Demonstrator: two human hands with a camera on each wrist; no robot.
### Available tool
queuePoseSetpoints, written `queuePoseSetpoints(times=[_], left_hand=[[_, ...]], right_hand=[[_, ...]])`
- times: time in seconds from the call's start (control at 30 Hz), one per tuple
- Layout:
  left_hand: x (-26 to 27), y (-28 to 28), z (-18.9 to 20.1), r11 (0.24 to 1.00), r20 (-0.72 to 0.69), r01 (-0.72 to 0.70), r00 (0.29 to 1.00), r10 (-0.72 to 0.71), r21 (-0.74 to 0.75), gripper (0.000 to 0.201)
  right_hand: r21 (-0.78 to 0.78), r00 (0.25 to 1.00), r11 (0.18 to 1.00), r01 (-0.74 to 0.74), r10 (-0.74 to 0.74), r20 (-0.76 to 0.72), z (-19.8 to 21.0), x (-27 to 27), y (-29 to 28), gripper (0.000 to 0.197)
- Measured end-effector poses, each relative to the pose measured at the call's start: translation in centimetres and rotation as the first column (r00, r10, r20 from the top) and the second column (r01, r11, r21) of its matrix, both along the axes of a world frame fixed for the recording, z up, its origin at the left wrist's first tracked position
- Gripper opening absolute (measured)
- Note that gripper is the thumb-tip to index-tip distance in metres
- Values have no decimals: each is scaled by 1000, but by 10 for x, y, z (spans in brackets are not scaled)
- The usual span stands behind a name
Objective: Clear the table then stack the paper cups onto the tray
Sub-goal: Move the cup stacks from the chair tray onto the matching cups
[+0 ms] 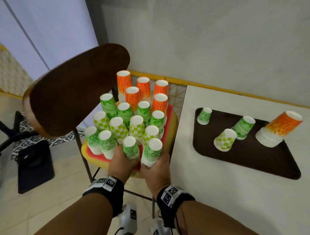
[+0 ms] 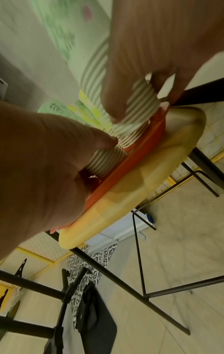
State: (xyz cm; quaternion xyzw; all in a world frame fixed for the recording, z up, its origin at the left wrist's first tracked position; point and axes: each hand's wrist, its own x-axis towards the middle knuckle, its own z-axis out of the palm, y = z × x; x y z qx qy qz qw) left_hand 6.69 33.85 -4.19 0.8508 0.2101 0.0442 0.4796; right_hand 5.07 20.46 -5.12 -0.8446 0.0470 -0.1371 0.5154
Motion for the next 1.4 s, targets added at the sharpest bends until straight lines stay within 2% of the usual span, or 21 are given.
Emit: queuePoseSetpoints(times=[0.13, 0.23, 0.3, 0.47, 0.57, 0.67, 0.73, 0.8, 0.9, 1.0, 1.23, 1.4], left_hand=[[7, 3, -22, 992, 22, 53, 998, -56, 116, 59], [-3, -9, -4, 978, 76, 50, 995, -66, 201, 54], [-7, -15, 6, 972, 97, 37, 993, -62, 232, 60], [-10, -19, 10, 985, 109, -11, 994, -8, 170, 65], [-9, -18, -2, 993, 193, -27, 981, 6, 111, 76], [-6, -51, 50, 992, 313, -5, 949, -35, 127, 51], [4, -66, 71, 991, 361, 12, 931, -59, 132, 45], [14, -83, 90, 990, 373, 26, 925, -76, 138, 41], [27, -107, 116, 995, 425, 70, 901, -92, 67, 28], [42, -121, 129, 991, 450, 128, 883, -133, 42, 18], [85, -134, 136, 984, 501, 171, 849, -168, 40, 28], [114, -144, 134, 976, 512, 214, 835, -199, 31, 36]], right_hand=[[82, 1000, 997, -7, 8, -9, 22, 3, -18, 65], [147, 1000, 989, -25, 24, 7, 46, 16, -40, 76], [167, 1000, 986, -30, 30, 4, 60, 33, -59, 75], [219, 998, 975, 30, -41, 48, 80, 96, -107, 70], [251, 992, 963, 95, -111, 52, 88, 140, -134, 68], [265, 977, 946, 185, -207, 58, 86, 183, -159, 63], [275, 966, 933, 231, -255, 52, 79, 205, -169, 62], [272, 956, 925, 264, -288, 53, 69, 224, -178, 62], [299, 943, 905, 301, -329, 44, 56, 244, -190, 64], [324, 940, 894, 309, -338, 38, 50, 258, -195, 66], [197, 950, 932, 304, -313, 14, 32, 272, -188, 71], [218, 930, 906, 364, -364, -40, 19, 272, -188, 66]])
